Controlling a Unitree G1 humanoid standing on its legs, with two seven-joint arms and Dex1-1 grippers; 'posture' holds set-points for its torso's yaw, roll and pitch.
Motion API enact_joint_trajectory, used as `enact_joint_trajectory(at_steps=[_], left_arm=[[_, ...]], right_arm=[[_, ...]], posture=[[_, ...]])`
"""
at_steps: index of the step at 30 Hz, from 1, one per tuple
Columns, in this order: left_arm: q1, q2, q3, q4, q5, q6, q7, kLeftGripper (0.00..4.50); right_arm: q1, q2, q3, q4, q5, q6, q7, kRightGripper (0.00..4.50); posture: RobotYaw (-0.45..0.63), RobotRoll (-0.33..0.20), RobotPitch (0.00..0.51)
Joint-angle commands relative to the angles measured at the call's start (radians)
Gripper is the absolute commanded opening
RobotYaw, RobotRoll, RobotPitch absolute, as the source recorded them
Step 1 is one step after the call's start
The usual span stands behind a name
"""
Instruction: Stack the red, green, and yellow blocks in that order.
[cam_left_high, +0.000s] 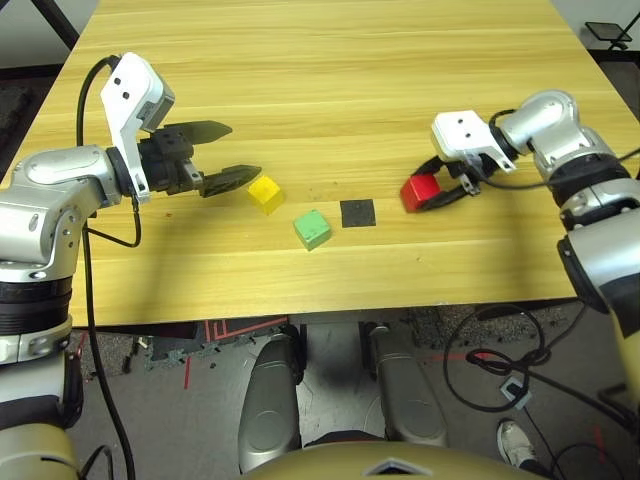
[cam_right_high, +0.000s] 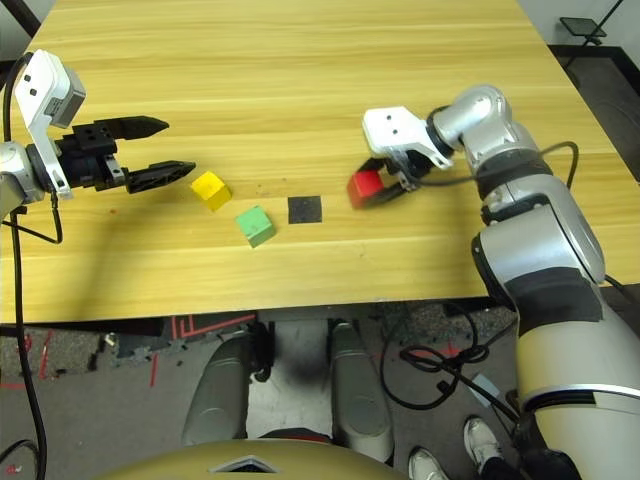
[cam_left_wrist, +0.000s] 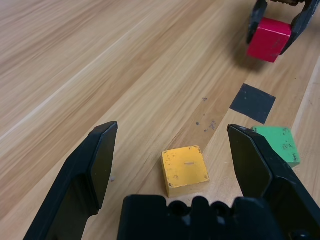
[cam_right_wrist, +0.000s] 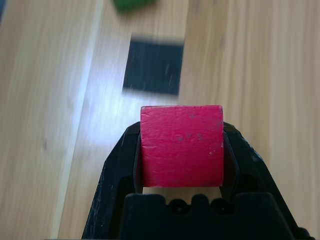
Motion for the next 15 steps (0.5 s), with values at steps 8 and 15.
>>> enact_joint_trajectory(at_steps=[8, 15], left_arm=[[-0.019, -0.011, -0.033, -0.037, 0.001, 0.049, 0.017, 4.50], [-0.009, -0.029, -0.036, -0.049, 0.007, 0.049, 0.037, 4.50]], right_arm=[[0.171, 0.009, 0.014, -0.587, -0.092, 0.465, -0.104, 2.07], [0.195, 0.019, 0.040, -0.647, -0.155, 0.533, -0.155, 2.07]], posture=[[0.35, -0.069, 0.252], [0.36, -0.072, 0.256]])
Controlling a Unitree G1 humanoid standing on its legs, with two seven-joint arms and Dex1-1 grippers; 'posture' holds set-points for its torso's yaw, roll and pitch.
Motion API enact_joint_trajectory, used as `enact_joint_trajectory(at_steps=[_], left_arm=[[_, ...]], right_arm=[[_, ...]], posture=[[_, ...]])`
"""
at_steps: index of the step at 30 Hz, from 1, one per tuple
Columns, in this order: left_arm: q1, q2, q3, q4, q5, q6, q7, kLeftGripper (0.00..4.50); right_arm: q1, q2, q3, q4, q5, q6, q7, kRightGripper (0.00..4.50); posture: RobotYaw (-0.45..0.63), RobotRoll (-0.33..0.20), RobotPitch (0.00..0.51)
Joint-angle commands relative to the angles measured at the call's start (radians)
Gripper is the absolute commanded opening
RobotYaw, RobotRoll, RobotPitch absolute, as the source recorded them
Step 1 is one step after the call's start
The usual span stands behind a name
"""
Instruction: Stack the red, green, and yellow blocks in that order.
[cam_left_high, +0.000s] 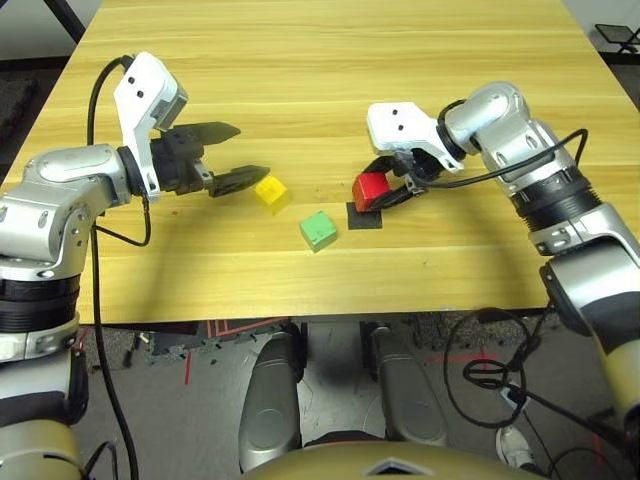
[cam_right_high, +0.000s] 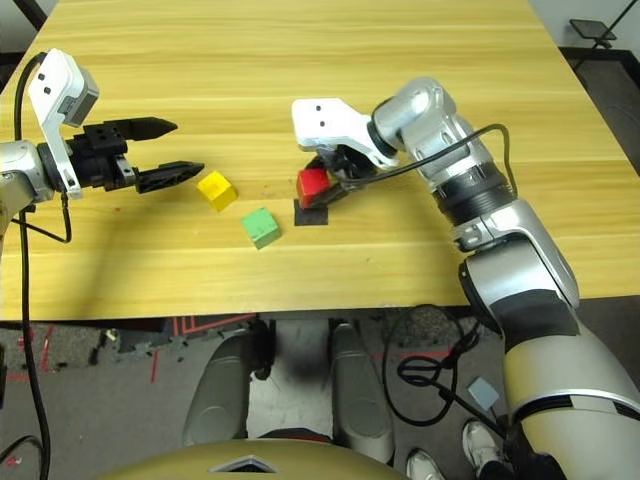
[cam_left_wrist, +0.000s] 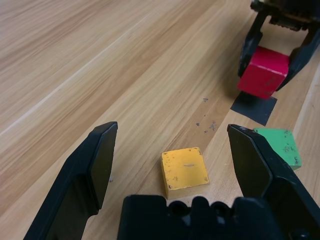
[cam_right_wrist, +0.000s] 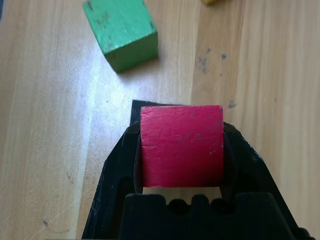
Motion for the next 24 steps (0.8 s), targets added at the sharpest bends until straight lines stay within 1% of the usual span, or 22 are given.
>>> enact_joint_trajectory(at_steps=[1, 9, 24], left_arm=[[0.020, -0.009, -0.011, -0.030, -0.002, 0.012, 0.010, 4.50], [0.029, -0.018, -0.005, -0.050, -0.006, 0.030, 0.027, 4.50], [0.021, -0.031, -0.004, -0.065, -0.009, 0.050, 0.050, 4.50]], right_arm=[[0.016, 0.007, 0.022, -0.031, -0.032, 0.033, -0.023, 2.07], [0.037, 0.024, 0.021, -0.043, -0.037, 0.064, -0.034, 2.07], [0.070, 0.046, 0.023, -0.042, -0.039, 0.071, -0.045, 2.07]], posture=[[0.36, -0.072, 0.256], [0.38, -0.072, 0.259], [0.39, -0.062, 0.284]])
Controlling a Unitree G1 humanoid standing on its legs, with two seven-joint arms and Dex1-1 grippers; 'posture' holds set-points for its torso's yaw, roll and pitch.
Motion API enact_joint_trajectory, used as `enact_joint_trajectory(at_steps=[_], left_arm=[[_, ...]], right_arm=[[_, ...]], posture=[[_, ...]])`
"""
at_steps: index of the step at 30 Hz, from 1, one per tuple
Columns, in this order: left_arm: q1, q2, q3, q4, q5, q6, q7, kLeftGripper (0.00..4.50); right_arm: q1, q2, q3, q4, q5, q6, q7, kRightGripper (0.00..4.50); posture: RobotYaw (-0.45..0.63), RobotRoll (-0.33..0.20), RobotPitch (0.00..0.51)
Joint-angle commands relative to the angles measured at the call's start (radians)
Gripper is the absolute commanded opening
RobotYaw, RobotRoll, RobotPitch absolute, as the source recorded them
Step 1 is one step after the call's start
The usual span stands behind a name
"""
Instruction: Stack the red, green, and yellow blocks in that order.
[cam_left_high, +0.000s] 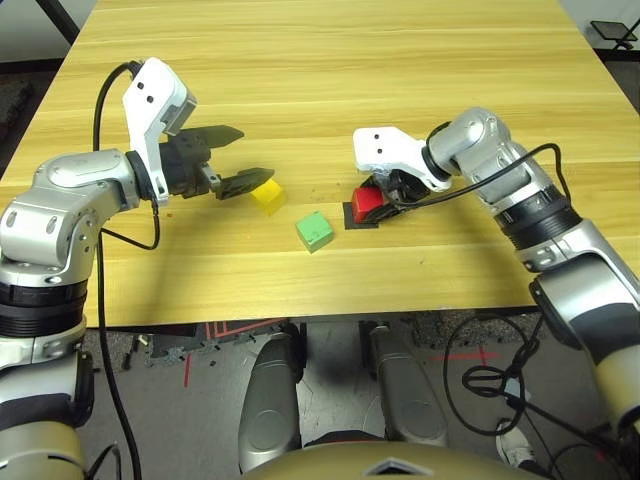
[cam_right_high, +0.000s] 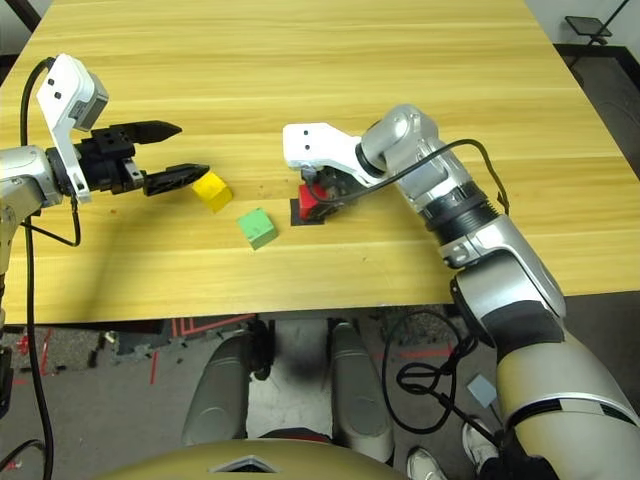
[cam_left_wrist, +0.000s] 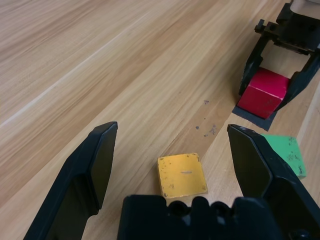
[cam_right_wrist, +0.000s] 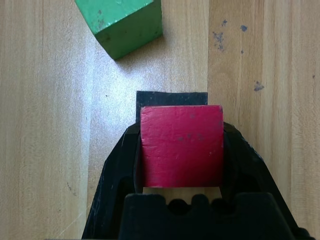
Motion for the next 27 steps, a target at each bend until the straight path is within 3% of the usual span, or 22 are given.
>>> enact_joint_trajectory(at_steps=[1, 7, 12, 15, 18, 23, 27], left_arm=[[0.001, 0.000, -0.004, -0.027, -0.008, 0.012, 0.004, 4.50], [0.001, -0.002, -0.001, -0.055, -0.026, 0.040, 0.014, 4.50], [0.034, -0.014, 0.009, -0.137, -0.066, 0.097, 0.043, 4.50], [0.068, -0.042, 0.037, -0.248, -0.133, 0.190, 0.107, 4.50], [0.095, -0.044, 0.056, -0.331, -0.192, 0.274, 0.149, 4.50], [0.116, -0.078, 0.035, -0.432, -0.271, 0.398, 0.232, 4.50], [0.128, -0.121, -0.031, -0.456, -0.256, 0.390, 0.275, 4.50]], right_arm=[[0.022, 0.004, 0.007, -0.021, 0.003, 0.002, 0.002, 2.42], [0.028, 0.005, -0.030, -0.013, 0.048, -0.011, 0.016, 4.39], [0.047, -0.009, -0.194, 0.089, 0.214, -0.098, 0.070, 4.45], [0.060, -0.087, -0.324, 0.256, 0.304, -0.243, 0.156, 4.45], [0.066, -0.168, -0.378, 0.387, 0.348, -0.351, 0.191, 4.45], [0.086, -0.293, -0.464, 0.644, 0.319, -0.515, 0.105, 4.45], [0.094, -0.342, -0.514, 0.779, 0.293, -0.612, -0.021, 4.45]], posture=[[0.39, -0.061, 0.284], [0.38, -0.060, 0.279], [0.36, -0.058, 0.272], [0.35, -0.055, 0.268], [0.33, -0.055, 0.264], [0.29, -0.044, 0.264], [0.26, -0.035, 0.265]])
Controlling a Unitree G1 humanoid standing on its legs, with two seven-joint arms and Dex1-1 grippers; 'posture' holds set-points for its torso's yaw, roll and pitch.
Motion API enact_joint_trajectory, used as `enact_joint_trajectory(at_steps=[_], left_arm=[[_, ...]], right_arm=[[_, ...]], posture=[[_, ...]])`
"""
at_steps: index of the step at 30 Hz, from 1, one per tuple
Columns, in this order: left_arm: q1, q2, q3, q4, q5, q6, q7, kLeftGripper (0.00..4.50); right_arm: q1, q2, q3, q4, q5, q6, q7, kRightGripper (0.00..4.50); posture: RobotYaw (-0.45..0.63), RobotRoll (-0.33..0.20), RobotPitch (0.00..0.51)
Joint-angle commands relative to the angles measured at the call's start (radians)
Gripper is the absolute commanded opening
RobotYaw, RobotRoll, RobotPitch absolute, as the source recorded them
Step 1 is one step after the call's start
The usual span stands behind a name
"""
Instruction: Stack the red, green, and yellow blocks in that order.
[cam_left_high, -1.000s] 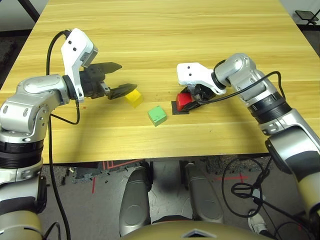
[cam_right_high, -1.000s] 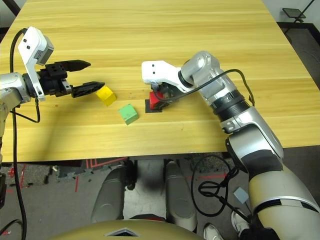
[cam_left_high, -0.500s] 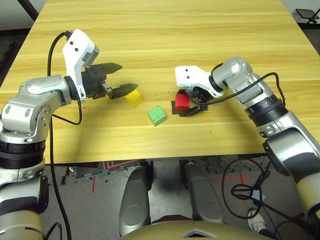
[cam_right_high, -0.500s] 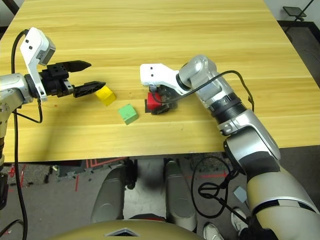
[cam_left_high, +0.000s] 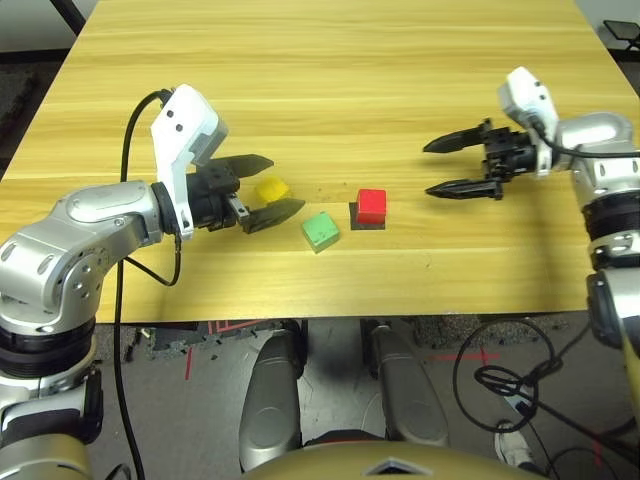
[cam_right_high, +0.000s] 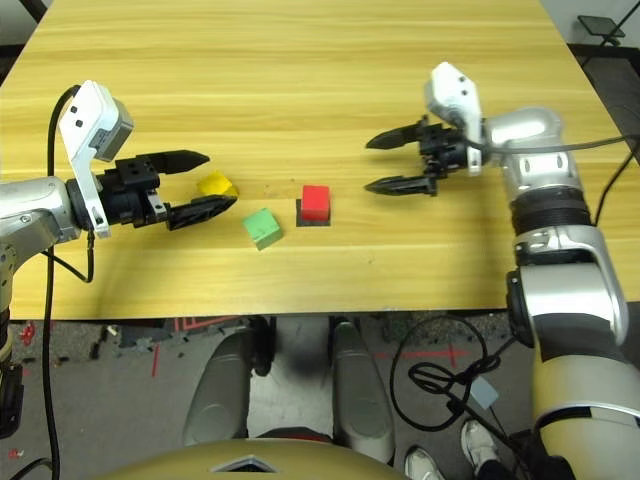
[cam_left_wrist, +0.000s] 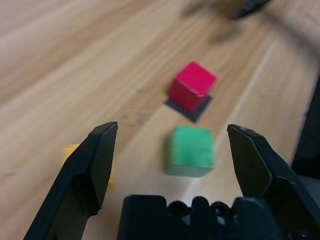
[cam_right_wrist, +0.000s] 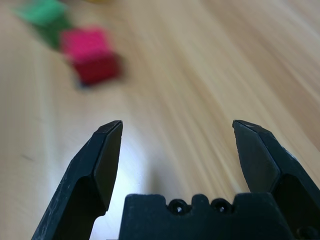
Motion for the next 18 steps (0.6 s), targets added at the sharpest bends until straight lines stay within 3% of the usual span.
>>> enact_joint_trajectory(at_steps=[1, 9, 18], left_arm=[[0.022, -0.010, -0.073, -0.036, 0.016, -0.008, 0.026, 4.50], [0.059, 0.039, -0.213, -0.004, 0.159, -0.140, 0.010, 4.50], [0.107, 0.067, -0.258, 0.062, 0.253, -0.219, -0.012, 4.50]], right_arm=[[0.020, -0.035, -0.043, 0.096, -0.037, -0.093, -0.095, 4.45], [0.068, -0.062, -0.101, 0.146, -0.040, -0.123, -0.202, 4.45], [0.057, -0.037, -0.149, 0.123, -0.009, -0.134, -0.199, 4.45]], posture=[[0.25, -0.034, 0.268], [0.21, -0.028, 0.276], [0.18, -0.020, 0.284]])
